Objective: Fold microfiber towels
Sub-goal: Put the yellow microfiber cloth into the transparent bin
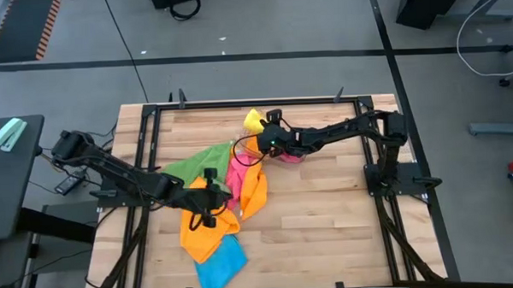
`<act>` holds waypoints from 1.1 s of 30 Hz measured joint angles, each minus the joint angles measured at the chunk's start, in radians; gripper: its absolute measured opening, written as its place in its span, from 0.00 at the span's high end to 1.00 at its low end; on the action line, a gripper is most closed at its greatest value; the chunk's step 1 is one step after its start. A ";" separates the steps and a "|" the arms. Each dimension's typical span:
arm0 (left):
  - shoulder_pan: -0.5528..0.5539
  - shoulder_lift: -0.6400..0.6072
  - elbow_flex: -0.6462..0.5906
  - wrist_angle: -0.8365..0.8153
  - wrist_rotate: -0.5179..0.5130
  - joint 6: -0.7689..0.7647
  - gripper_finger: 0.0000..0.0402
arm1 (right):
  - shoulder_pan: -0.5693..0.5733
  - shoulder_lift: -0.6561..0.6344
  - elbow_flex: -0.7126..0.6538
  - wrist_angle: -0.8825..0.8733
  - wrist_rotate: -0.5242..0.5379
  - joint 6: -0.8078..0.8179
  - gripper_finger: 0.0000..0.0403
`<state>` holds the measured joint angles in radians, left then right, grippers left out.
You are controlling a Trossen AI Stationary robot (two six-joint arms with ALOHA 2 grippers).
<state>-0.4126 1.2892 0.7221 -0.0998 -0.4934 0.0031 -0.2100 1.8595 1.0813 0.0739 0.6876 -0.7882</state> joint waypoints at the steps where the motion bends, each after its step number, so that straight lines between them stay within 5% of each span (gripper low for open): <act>1: -0.001 -0.015 -0.010 0.017 0.001 0.002 0.93 | 0.000 0.004 0.000 0.003 -0.001 0.000 0.81; 11: 0.009 -0.050 -0.050 0.105 0.000 -0.023 0.98 | -0.003 -0.007 -0.002 -0.055 -0.009 -0.014 0.81; 20: 0.045 -0.037 -0.049 0.108 -0.001 -0.042 0.90 | -0.011 -0.093 -0.008 -0.079 -0.116 -0.202 0.81; 28: 0.126 -0.026 -0.049 0.138 -0.198 0.010 0.83 | -0.013 -0.245 -0.008 -0.175 -0.389 -0.140 0.81; 33: 0.216 -0.019 -0.049 0.236 -0.153 0.068 0.64 | -0.017 -0.350 -0.008 -0.286 -0.560 -0.090 0.81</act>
<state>-0.1968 1.2703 0.6731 0.1362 -0.6466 0.0715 -0.2271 1.5094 1.0729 -0.2116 0.1278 -0.8781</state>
